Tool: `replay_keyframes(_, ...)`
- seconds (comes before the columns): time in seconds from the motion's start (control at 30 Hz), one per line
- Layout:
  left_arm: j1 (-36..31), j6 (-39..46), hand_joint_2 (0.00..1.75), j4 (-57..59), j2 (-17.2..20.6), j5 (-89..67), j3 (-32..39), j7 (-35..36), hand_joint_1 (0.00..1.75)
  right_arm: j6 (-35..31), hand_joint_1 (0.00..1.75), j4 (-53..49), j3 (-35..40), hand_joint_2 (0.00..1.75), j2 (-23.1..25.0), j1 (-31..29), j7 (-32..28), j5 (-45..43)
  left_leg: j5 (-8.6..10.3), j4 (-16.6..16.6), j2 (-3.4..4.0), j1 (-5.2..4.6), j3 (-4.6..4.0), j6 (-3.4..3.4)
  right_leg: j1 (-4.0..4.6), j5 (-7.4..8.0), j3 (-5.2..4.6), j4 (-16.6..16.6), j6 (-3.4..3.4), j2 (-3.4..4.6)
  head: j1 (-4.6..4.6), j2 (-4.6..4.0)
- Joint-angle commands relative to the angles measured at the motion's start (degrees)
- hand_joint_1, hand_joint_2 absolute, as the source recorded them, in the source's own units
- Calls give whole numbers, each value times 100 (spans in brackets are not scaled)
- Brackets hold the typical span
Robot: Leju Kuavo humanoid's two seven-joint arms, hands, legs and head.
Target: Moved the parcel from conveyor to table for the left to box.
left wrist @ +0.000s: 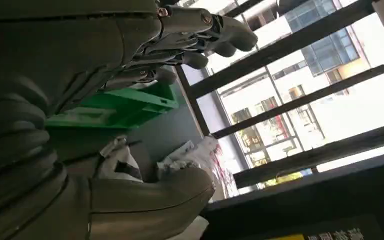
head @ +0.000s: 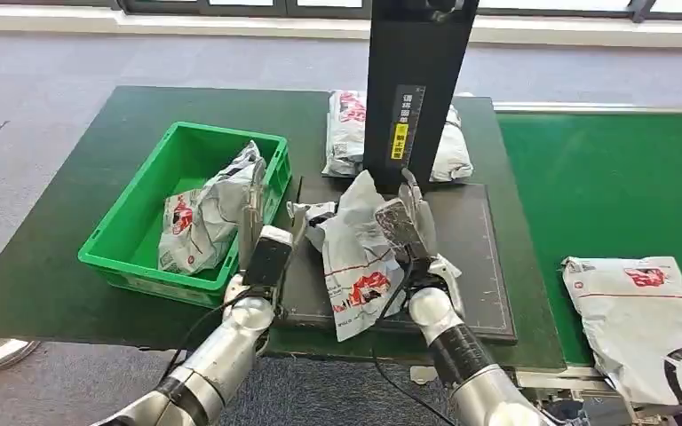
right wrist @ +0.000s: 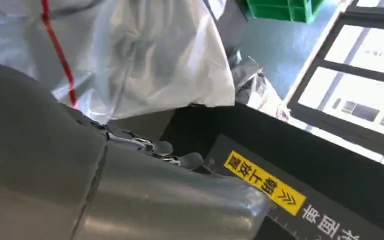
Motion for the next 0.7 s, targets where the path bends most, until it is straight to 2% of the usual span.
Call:
replay_keyframes(0.03,-1200,-535,175,1260,-201,1167,-3027,1093,0,-371,0,-679,-1637,0,-45,554,-223,-349,7,-8,-52,-2,6,9,0,-10,26,-12,3,-58,0,0)
replay_keyframes(0.07,-1271,-834,175,1323,-201,1193,-3487,1397,0,-588,0,-899,-1713,0,-81,733,-94,-122,5,-4,-50,1,4,6,2,-11,23,-10,2,-54,0,0)
replay_keyframes(0.1,-1263,-872,175,1263,-201,1220,-3806,1618,0,-526,0,-1276,-1822,0,-96,978,-21,-70,6,-2,-61,-3,1,5,-1,-15,19,-7,2,-64,0,0)
replay_keyframes(0.2,-1230,-797,175,1235,-201,1295,-3920,1621,0,-472,0,-1459,-1860,0,-95,1100,33,-12,1,-9,-62,-4,15,9,-2,-17,37,-21,5,-67,0,0)
replay_keyframes(0.3,-1275,-795,175,1294,-201,1397,-3984,1579,0,-428,0,-1505,-1890,0,-47,1088,106,57,-10,-2,-12,-9,7,11,-6,-8,18,-10,5,-16,2,0)
replay_keyframes(0.37,-1344,-1564,175,1330,-201,1417,-4651,2290,0,-616,0,-2051,-2243,0,86,1390,175,233,-16,-4,6,-14,10,12,-12,-8,13,-9,3,1,2,0)
replay_keyframes(0.43,-1346,-2126,175,1276,-201,1294,-5441,3159,0,-524,0,-3116,-2651,0,230,1927,301,390,-12,-5,-11,-10,10,10,-9,-11,14,-9,1,-16,2,0)
replay_keyframes(0.53,-1342,-2741,175,1365,-201,858,-6203,4266,0,-414,0,-4411,-2996,0,413,2595,369,624,-10,-4,-43,-13,0,11,-11,-20,10,-6,4,-49,2,0)
replay_keyframes(0.6,-1294,-3573,175,1511,-201,967,-6205,4615,0,-306,0,-4672,-3015,0,437,2748,391,699,-14,-5,-38,-14,6,13,-12,-24,16,-8,7,-45,0,0)
replay_keyframes(0.63,-1302,-3702,175,1700,-201,814,-6300,4673,175,-224,0,-4666,-2973,0,462,2763,370,689,-19,-8,-26,-15,15,13,-13,-26,24,-10,7,-34,2,0)
replay_keyframes(0.7,-1324,-3810,175,1857,-201,693,-6344,4667,175,-198,0,-4559,-2925,0,494,2739,363,724,-22,-11,-10,-13,20,13,-11,-22,25,-13,5,-17,0,0)
